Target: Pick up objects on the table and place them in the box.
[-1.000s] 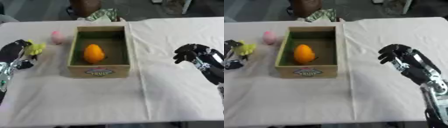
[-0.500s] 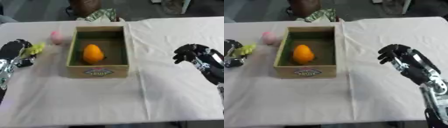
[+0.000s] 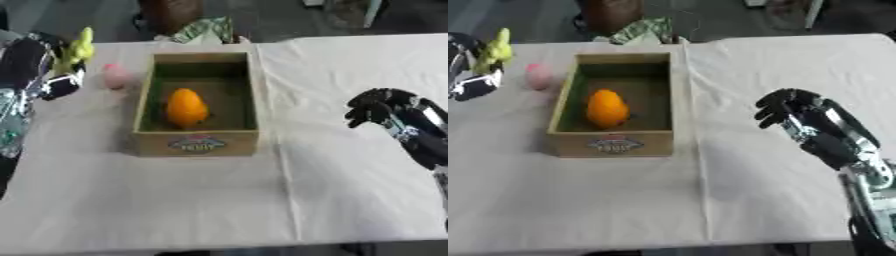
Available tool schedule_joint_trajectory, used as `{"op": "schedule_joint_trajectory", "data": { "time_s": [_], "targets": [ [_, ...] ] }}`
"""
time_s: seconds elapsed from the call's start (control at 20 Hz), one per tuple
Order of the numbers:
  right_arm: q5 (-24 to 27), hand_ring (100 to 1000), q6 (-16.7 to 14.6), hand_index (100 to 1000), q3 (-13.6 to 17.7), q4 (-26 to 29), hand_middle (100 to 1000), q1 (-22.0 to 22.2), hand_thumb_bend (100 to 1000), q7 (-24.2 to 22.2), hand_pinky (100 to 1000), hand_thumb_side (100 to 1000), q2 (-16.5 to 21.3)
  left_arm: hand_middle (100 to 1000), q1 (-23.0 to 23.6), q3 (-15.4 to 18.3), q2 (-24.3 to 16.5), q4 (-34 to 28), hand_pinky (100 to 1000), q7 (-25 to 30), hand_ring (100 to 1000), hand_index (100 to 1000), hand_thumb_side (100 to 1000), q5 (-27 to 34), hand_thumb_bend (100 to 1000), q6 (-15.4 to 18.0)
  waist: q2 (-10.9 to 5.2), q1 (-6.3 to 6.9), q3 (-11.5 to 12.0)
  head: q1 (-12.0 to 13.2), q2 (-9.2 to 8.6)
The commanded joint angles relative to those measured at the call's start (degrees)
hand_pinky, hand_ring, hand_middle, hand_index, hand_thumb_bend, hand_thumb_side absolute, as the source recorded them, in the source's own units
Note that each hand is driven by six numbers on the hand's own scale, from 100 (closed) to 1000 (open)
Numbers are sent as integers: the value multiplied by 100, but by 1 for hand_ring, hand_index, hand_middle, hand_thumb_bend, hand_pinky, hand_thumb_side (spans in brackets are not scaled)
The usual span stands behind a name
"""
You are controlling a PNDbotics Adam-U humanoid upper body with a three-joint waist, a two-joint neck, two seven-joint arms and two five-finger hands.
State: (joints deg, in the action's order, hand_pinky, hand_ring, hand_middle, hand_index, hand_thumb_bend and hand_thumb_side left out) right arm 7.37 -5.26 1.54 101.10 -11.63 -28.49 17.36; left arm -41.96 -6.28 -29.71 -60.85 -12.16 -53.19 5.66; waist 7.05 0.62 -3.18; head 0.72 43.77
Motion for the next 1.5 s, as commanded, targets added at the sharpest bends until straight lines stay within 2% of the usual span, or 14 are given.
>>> {"op": "schedule_joint_trajectory", "data": {
  "time_s": [0.05,0.25,0.5,0.75,0.85,0.9,0.95,1.0,1.05,1.1,1.25,1.3,1.4,1.5],
  "targets": [
    [10,666,-5,714,4,80,669,-93,100,-27,618,501,69,317,-214,-278,-30,-381,485,238,370,475,228,293,100,156,-94,4,-24,32,-14],
    [34,666,-4,713,-7,88,669,-105,100,-38,618,500,63,318,-355,-720,219,-642,488,607,372,475,237,606,100,465,-98,-15,-51,75,-11],
    [55,666,-3,714,-27,90,669,-128,100,-64,618,500,39,326,-460,-1087,565,-790,498,993,382,483,236,721,100,764,-97,-38,-84,120,-23],
    [52,666,4,714,-36,86,669,-133,100,-76,618,487,29,351,-420,-1320,811,-770,511,1262,407,505,221,692,100,993,-87,-35,-105,133,-26],
    [45,666,6,714,-40,84,669,-133,100,-86,618,502,25,380,-398,-1378,883,-727,528,1362,434,530,174,670,100,1070,-81,-34,-111,140,-23],
    [44,665,5,714,-38,83,669,-136,100,-84,618,501,25,453,-387,-1402,904,-706,564,1419,497,597,217,653,100,1110,-79,-33,-116,142,-26],
    [45,666,5,714,-36,84,669,-137,100,-82,618,501,26,484,-377,-1418,914,-689,582,1480,524,638,303,629,147,1147,-78,-33,-119,139,-26],
    [44,666,4,714,-35,83,669,-138,100,-81,618,502,26,530,-366,-1421,914,-675,604,1535,557,704,511,602,345,1174,-77,-33,-121,136,-25],
    [43,666,4,714,-33,83,669,-136,100,-80,618,502,25,599,-351,-1410,909,-660,638,1570,609,778,676,587,514,1187,-77,-33,-120,132,-28],
    [41,666,5,714,-30,82,669,-131,100,-79,618,503,24,640,-335,-1385,897,-644,659,1575,644,806,727,588,562,1183,-77,-31,-117,126,-33],
    [30,665,7,714,-22,78,669,-119,100,-73,618,503,29,730,-294,-1278,841,-625,706,1454,713,849,809,644,618,1107,-79,-24,-106,109,-36],
    [28,666,7,714,-21,77,669,-119,100,-72,618,503,29,775,-286,-1244,814,-627,740,1406,749,879,879,672,640,1075,-81,-22,-101,104,-38],
    [27,666,9,714,-20,75,669,-120,100,-72,619,503,26,807,-276,-1145,748,-668,771,1326,780,896,924,773,652,992,-83,-20,-89,96,-44],
    [24,665,9,714,-16,73,669,-117,100,-72,619,503,27,810,-273,-1023,659,-784,782,1234,787,891,933,941,625,891,-84,-21,-78,85,-46]
  ]
}}
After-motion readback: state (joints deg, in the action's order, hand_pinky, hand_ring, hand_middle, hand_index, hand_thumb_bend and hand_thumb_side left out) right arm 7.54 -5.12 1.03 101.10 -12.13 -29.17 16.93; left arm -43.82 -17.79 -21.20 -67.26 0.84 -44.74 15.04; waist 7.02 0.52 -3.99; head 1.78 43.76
